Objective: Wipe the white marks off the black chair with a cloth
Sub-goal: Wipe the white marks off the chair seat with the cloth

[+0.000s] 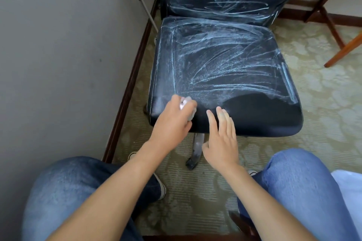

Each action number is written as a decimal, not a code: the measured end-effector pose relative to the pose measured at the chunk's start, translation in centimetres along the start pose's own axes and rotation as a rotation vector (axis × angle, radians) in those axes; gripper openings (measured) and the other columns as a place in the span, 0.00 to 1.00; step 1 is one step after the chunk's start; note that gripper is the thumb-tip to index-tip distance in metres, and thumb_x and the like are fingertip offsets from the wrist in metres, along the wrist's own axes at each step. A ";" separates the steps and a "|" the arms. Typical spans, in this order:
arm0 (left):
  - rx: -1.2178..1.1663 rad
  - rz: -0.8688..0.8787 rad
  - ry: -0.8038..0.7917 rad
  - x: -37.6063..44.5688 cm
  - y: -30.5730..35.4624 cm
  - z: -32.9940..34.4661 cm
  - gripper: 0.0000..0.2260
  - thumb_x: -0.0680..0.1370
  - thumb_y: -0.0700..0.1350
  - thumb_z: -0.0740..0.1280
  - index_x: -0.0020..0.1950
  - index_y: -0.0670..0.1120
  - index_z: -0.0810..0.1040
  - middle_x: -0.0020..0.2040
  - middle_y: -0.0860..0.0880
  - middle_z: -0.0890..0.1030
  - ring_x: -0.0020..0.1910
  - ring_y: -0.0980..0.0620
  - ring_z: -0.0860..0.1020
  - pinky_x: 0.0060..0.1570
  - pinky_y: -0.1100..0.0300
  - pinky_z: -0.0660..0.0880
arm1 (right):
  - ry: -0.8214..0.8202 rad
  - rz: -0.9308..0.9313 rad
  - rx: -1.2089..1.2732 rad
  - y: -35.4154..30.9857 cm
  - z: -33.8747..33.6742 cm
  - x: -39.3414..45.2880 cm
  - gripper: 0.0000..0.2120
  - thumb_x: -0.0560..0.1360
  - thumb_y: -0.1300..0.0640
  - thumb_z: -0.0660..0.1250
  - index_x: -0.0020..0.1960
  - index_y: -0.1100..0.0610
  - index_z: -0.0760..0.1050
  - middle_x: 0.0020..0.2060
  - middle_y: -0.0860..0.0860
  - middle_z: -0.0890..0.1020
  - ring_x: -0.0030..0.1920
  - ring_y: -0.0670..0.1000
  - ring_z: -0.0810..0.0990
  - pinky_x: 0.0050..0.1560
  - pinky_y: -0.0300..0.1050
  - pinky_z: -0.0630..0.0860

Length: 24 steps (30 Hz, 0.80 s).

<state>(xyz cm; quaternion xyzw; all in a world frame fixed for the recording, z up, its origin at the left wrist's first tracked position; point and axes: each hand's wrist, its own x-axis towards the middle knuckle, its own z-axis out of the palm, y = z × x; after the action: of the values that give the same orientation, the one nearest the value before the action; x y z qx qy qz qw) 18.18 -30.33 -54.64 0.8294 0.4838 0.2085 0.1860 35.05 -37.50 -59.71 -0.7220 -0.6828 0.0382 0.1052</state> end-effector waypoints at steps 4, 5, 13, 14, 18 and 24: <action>-0.096 -0.262 0.204 1.6 -2.0 -1.6 0.18 0.79 0.44 0.69 0.67 0.53 0.69 0.61 0.47 0.67 0.49 0.44 0.76 0.46 0.50 0.76 | -0.008 -0.044 -0.025 0.9 -0.6 -0.1 0.46 0.69 0.66 0.68 0.83 0.55 0.54 0.82 0.57 0.53 0.83 0.57 0.50 0.81 0.57 0.54; -0.098 -0.343 0.262 2.0 -2.8 -2.2 0.17 0.80 0.46 0.69 0.67 0.53 0.69 0.61 0.47 0.68 0.48 0.45 0.76 0.46 0.51 0.75 | -0.010 -0.052 -0.034 0.9 -0.6 -0.1 0.46 0.69 0.67 0.68 0.84 0.55 0.53 0.82 0.57 0.53 0.83 0.57 0.49 0.81 0.57 0.54; -0.064 -0.168 0.122 1.5 -0.7 -0.5 0.20 0.80 0.46 0.71 0.69 0.54 0.68 0.61 0.46 0.70 0.48 0.43 0.78 0.45 0.52 0.75 | -0.046 -0.037 0.003 0.2 -0.3 0.1 0.46 0.71 0.64 0.68 0.84 0.54 0.50 0.83 0.56 0.49 0.83 0.57 0.45 0.82 0.57 0.48; -0.066 -0.094 0.065 1.2 0.0 0.2 0.21 0.80 0.46 0.71 0.70 0.54 0.67 0.60 0.46 0.70 0.48 0.43 0.78 0.45 0.50 0.77 | -0.043 -0.033 0.004 0.2 -0.3 0.1 0.47 0.70 0.64 0.69 0.84 0.54 0.51 0.83 0.57 0.49 0.83 0.57 0.45 0.82 0.57 0.48; -0.105 -0.098 0.076 1.5 0.8 0.3 0.29 0.79 0.44 0.72 0.76 0.50 0.62 0.62 0.46 0.72 0.55 0.47 0.77 0.46 0.52 0.74 | -0.038 -0.047 -0.011 0.9 -0.6 0.1 0.47 0.70 0.66 0.69 0.84 0.54 0.52 0.83 0.56 0.51 0.83 0.56 0.47 0.82 0.56 0.49; -0.009 -0.545 0.360 2.7 -4.3 -4.5 0.21 0.79 0.46 0.71 0.70 0.48 0.70 0.63 0.41 0.72 0.53 0.35 0.77 0.50 0.47 0.72 | -0.052 -0.056 0.002 1.0 -0.7 0.0 0.46 0.72 0.65 0.67 0.84 0.52 0.50 0.83 0.55 0.49 0.83 0.55 0.45 0.82 0.54 0.48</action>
<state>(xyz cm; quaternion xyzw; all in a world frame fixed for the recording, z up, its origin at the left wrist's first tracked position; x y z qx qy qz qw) 13.87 -25.46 -52.58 0.6183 0.7123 0.2963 0.1500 36.19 -37.65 -59.19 -0.7012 -0.7053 0.0545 0.0891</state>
